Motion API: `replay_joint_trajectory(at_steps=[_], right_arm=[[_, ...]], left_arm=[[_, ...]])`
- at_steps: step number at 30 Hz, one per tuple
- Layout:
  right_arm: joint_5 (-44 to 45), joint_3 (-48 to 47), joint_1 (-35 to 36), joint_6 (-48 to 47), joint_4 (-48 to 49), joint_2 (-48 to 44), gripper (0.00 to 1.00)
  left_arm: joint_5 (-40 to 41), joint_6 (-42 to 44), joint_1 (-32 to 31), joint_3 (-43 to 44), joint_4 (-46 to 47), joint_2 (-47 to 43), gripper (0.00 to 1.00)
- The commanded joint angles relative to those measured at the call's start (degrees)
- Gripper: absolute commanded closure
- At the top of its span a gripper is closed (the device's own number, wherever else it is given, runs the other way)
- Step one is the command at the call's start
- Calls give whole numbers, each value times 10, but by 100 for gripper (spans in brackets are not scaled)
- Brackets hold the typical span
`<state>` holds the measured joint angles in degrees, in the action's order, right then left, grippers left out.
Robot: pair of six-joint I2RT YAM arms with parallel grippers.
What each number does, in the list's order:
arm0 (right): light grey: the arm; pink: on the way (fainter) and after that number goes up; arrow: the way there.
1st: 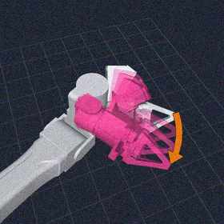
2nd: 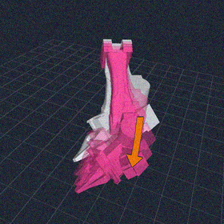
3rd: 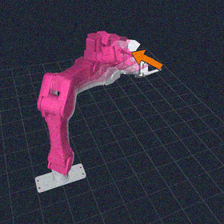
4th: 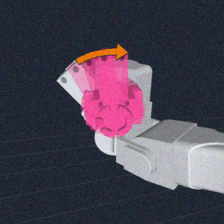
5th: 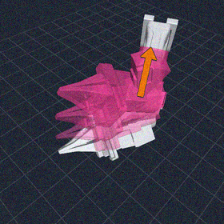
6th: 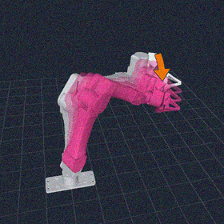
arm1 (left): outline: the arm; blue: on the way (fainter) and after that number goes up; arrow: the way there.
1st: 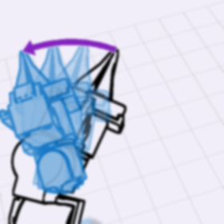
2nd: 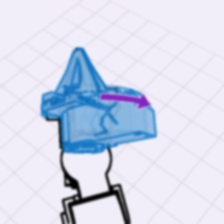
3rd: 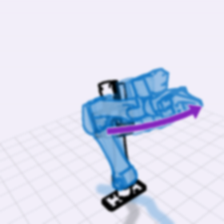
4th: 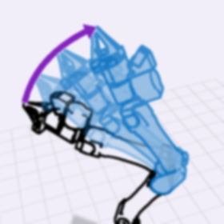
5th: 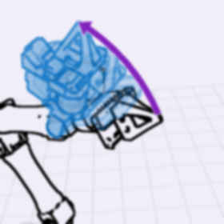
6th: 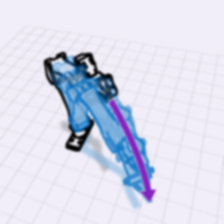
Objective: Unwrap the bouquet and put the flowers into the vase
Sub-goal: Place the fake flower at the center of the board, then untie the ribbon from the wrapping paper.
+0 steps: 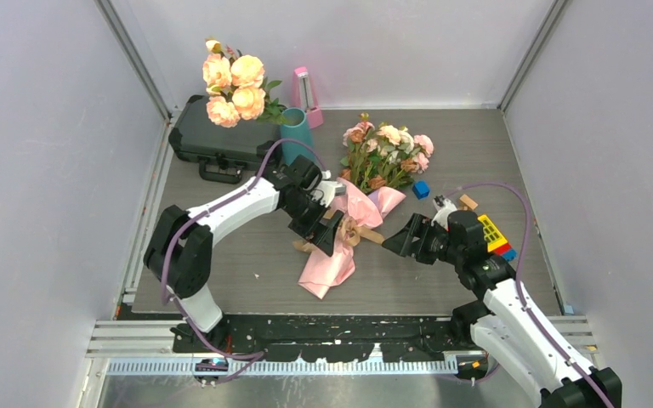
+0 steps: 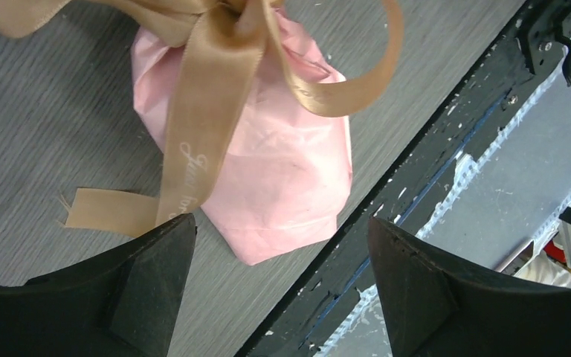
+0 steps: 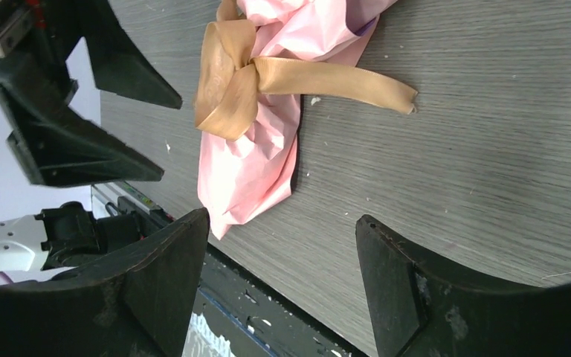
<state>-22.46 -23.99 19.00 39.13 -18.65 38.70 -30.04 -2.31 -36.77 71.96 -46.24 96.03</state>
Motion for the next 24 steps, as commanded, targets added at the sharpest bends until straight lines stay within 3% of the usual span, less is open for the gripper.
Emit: replay_joint_trajectory(at_steps=[1, 8, 12, 24], right_arm=[[-29, 1, -1, -5, 3, -18, 23], [-39, 2, -1, -4, 8, -28, 23], [-43, 1, -2, -4, 10, -30, 23], [-54, 5, -1, -4, 14, -31, 24]], left_arm=[[-4, 1, 18, 14, -11, -3, 14], [10, -9, 35, 3, 2, 6, 17], [10, -13, 35, 8, -2, 28, 30], [8, -32, 35, 0, 11, 56, 35]])
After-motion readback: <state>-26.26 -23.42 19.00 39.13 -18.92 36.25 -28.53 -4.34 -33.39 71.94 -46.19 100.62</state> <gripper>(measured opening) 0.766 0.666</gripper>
